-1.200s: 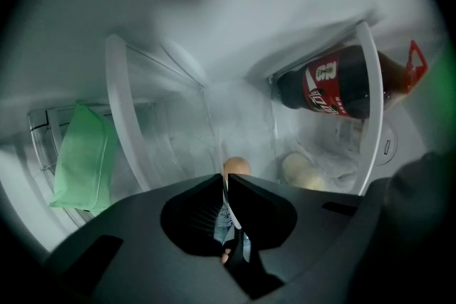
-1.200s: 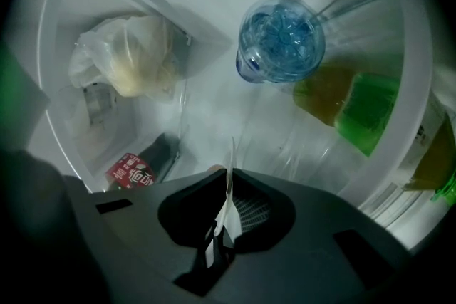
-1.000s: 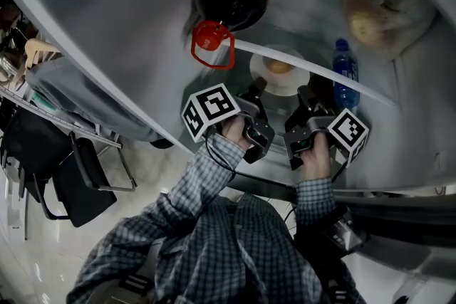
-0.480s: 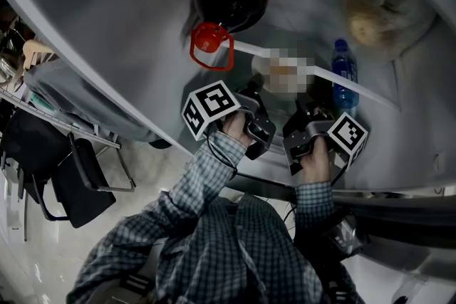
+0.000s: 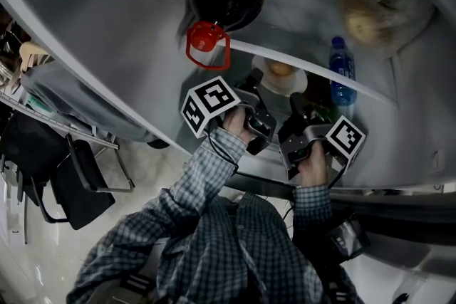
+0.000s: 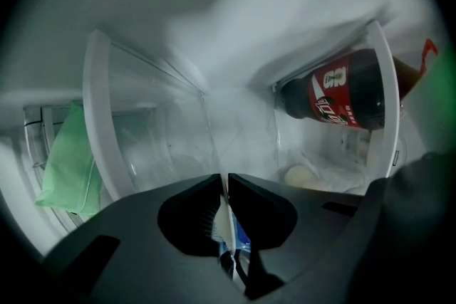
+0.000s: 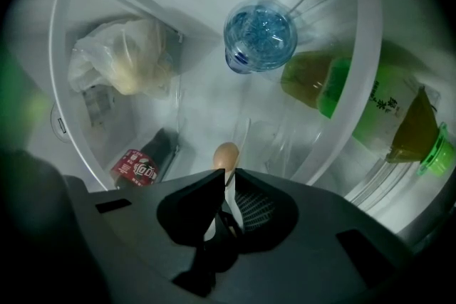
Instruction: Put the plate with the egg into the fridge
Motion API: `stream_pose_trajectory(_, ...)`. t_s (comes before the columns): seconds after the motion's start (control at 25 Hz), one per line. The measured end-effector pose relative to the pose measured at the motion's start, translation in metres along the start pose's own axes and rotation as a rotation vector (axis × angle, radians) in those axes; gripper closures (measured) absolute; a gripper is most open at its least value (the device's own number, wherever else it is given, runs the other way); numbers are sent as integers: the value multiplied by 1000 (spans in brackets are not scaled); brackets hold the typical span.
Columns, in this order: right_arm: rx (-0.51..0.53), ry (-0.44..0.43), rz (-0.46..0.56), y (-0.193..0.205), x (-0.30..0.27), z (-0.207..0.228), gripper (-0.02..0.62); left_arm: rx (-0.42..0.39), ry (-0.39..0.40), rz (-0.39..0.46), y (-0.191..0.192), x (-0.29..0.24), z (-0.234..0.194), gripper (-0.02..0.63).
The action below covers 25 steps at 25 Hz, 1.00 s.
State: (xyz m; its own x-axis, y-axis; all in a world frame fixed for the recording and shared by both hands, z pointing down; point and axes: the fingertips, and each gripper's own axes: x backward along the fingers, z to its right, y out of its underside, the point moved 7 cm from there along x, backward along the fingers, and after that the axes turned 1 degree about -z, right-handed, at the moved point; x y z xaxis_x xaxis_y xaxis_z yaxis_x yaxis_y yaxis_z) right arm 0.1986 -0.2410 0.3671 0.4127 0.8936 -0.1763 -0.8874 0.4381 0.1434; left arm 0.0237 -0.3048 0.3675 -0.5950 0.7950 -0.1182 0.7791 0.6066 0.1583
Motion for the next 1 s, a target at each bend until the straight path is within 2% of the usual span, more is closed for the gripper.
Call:
stream_pose_trajectory(0.32,-14,-6,-15,7,6,2,571,-9,-4,5,0,-3,0,577)
stream_pose_trajectory(0.48,8,-45,-33,13,7,-5,571,-16,-12,9,1,-4,1,577)
stream_pose_trajectory(0.64,41,-41,-40,12,7,-6,571,-13,-11,8,2,-5,0,577)
stream_pose_trajectory(0.68,86,-36,-42,12,7,-7,571,-13,-11,6,2,-5,0,577)
stream_pose_trajectory(0.76,247,-16,-49,13,7,-12,571,-14,-10,3,2,-6,0,577)
stream_pose_trajectory(0.96,840,90,-36,20,7,-27,571,-15,-9,-5,1,-7,0,577)
stream_pose_trajectory(1.0,948,109,-31,22,7,-30,554,-15,-9,-7,1,-7,0,577)
